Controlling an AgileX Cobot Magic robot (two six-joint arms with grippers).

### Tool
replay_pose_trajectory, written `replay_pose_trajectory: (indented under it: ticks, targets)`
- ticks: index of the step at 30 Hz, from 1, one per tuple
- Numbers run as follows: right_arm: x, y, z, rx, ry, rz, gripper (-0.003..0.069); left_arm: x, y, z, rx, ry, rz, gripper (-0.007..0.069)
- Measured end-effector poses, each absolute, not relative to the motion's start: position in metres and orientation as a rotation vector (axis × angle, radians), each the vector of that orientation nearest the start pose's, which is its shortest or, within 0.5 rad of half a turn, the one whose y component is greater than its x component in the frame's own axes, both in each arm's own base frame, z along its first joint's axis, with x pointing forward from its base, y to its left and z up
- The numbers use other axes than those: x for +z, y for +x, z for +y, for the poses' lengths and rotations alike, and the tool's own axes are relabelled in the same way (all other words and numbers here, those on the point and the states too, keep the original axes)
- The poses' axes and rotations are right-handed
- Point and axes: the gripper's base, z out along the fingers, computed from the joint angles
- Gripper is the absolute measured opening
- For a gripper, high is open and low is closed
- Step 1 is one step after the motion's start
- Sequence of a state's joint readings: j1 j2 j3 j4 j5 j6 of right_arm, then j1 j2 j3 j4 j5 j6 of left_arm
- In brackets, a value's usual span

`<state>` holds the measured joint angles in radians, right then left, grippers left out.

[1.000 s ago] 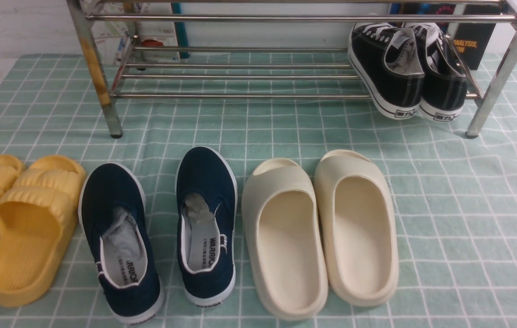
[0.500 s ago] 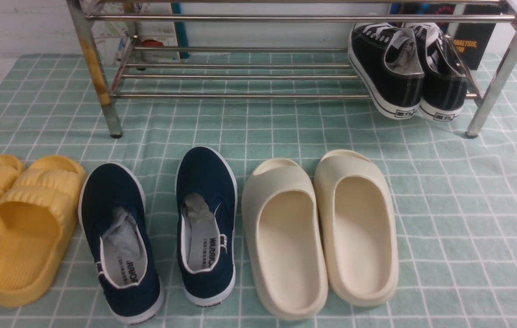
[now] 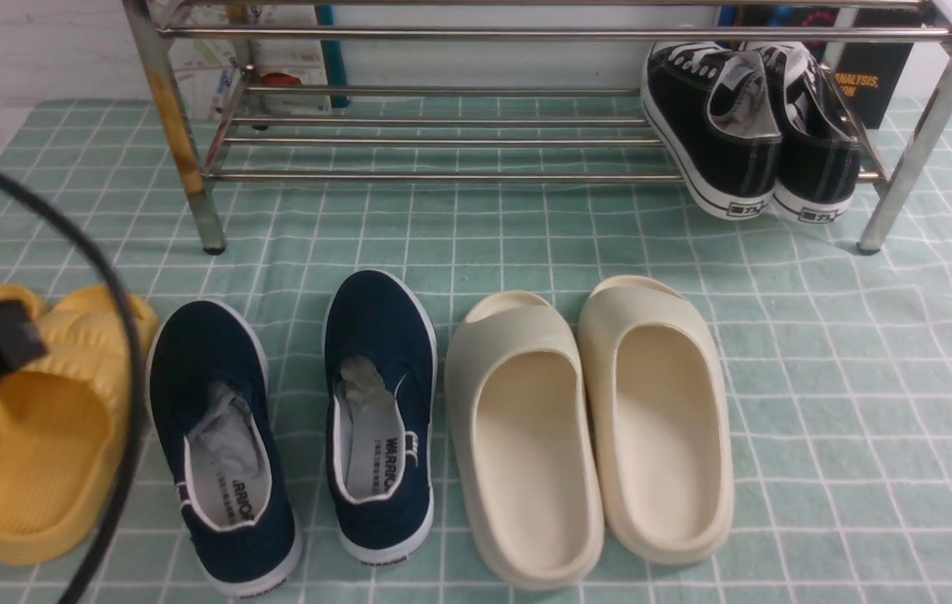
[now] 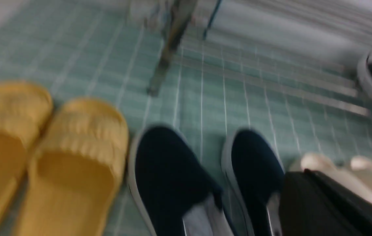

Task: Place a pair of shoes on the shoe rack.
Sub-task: Use the left arm to grab the shoe closest to it

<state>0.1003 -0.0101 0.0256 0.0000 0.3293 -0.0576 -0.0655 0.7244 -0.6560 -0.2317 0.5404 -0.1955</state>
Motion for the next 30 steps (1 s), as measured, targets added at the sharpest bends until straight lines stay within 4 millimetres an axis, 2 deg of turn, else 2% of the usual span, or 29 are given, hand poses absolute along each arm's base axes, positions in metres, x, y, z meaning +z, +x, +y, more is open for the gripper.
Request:
replay_pose_trajectory:
  ticks: [2,4,5,9,11,18,22,26,30]
  targets:
    - [0.175,0.053,0.005,0.03,-0.144,1.823,0.0131,0.309,0.167,-0.034,-0.52,-0.231,2.317,-0.0013]
    - [0.175,0.053,0.005,0.03,-0.144,1.823,0.0131,0.306,0.178,-0.04,-0.561,-0.176,2.402,-0.0013]
    - [0.175,0.053,0.005,0.03,-0.144,1.823,0.0132,0.301,0.19,-0.045,-0.602,-0.131,2.485,-0.0013]
    - [0.175,0.053,0.005,0.03,-0.144,1.823,0.0139,0.298,0.204,-0.047,-0.617,-0.116,2.532,-0.0013]
    - [0.175,0.053,0.005,0.03,-0.144,1.823,0.0144,0.295,0.211,-0.046,-0.604,-0.164,2.534,-0.0013]
    - [0.175,0.053,0.005,0.03,-0.144,1.823,0.0151,0.291,0.217,-0.051,-0.589,-0.193,2.61,-0.0013]
    - [0.175,0.053,0.005,0.03,-0.144,1.823,0.0155,0.289,0.22,-0.067,-0.521,-0.156,2.671,-0.0013]
    - [0.175,0.053,0.005,0.03,-0.144,1.823,0.0161,0.271,0.233,-0.07,-0.331,-0.275,2.741,-0.0011]
    - [0.175,0.053,0.005,0.03,-0.144,1.823,0.0165,0.257,0.245,-0.066,-0.211,-0.349,2.745,0.0064]
